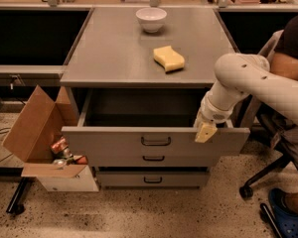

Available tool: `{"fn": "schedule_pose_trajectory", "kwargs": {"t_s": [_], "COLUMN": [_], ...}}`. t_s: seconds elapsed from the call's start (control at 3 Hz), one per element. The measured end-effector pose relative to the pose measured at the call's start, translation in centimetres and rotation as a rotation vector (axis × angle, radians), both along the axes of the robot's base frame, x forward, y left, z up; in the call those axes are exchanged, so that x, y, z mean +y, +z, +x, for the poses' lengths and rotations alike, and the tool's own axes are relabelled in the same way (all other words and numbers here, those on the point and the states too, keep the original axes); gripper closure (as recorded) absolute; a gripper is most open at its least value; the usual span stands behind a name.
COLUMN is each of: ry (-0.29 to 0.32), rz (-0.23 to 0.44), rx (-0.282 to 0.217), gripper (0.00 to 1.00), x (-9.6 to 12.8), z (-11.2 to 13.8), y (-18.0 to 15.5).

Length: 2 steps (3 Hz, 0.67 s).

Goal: Open top drawer

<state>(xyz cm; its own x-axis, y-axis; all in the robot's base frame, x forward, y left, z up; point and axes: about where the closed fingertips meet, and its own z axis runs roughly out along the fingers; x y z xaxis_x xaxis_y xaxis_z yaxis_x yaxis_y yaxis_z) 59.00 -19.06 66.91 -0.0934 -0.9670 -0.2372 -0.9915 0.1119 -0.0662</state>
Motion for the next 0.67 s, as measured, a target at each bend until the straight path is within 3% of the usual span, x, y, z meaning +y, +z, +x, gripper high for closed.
{"fn": "schedule_pose_trajectory", "kwargs": {"t_s": [0.67], "ry": [0.021], "rz": [0.010], "rx": [0.013], "gripper": [0.00], "x": [-0.6], "z": [-0.6], "y": [-1.0]}}
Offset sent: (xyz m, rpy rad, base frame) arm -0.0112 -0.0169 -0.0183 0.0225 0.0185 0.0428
